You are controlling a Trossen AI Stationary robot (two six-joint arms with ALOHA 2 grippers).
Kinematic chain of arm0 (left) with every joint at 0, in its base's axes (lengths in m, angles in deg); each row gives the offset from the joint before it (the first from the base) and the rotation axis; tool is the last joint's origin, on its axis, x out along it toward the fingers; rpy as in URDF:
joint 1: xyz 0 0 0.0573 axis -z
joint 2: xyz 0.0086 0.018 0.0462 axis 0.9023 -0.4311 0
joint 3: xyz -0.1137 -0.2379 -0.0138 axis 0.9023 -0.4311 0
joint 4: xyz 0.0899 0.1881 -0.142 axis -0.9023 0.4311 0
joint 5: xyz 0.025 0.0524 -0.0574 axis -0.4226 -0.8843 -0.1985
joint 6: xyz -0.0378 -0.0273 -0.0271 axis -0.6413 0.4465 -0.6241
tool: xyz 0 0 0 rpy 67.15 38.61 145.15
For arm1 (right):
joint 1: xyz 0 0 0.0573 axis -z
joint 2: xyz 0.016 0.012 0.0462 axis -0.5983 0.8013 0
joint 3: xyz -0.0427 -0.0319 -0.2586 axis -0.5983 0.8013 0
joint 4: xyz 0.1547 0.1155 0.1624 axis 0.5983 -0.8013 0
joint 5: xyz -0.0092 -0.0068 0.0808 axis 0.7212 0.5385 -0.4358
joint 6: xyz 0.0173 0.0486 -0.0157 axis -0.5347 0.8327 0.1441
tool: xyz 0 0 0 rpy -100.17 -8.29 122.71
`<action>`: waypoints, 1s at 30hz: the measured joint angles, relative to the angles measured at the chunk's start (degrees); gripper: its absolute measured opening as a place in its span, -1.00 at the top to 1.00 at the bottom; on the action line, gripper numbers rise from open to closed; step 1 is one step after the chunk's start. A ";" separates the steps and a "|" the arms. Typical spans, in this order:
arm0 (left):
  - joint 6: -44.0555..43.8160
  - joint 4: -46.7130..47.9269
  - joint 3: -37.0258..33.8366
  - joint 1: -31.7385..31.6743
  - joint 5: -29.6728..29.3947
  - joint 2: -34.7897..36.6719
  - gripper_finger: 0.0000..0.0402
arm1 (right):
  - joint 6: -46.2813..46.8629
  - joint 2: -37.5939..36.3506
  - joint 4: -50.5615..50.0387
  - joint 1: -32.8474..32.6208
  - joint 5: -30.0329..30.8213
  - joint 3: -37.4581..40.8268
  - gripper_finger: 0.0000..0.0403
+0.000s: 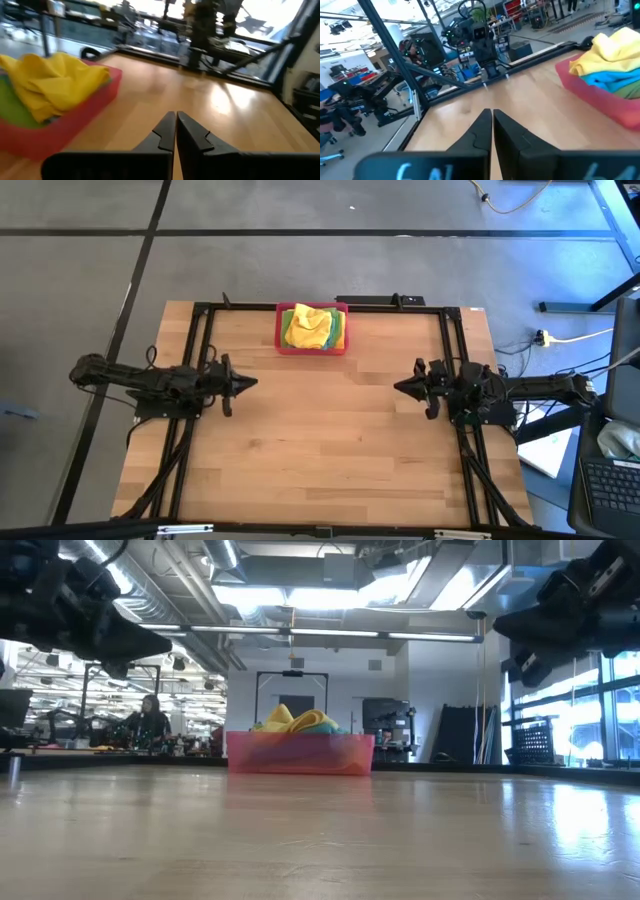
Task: Fold microfiber towels
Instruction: Return to Home Position
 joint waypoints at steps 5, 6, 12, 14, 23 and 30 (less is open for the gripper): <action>0.16 0.18 -0.02 0.14 2.40 -0.50 1.00 | 3.13 0.01 -0.57 -0.08 -0.94 0.00 0.90; 0.17 0.17 -0.02 0.14 2.40 -0.50 1.00 | 3.40 -0.01 -0.51 -0.08 -0.94 0.00 0.90; 0.28 0.17 -0.02 0.14 2.40 -0.50 0.94 | 3.40 0.00 -0.50 -0.08 -0.98 0.00 0.90; 0.33 0.17 -0.02 0.14 2.40 -0.50 0.92 | 3.19 0.00 -0.50 -0.08 -1.03 0.00 0.90; 0.35 0.15 -0.02 0.14 2.42 -0.50 0.92 | 3.29 0.00 -0.50 -0.06 -1.11 0.00 0.90; 0.35 0.12 -0.02 0.14 2.42 -0.50 0.98 | 3.22 0.00 -0.50 -0.06 -1.11 0.00 0.90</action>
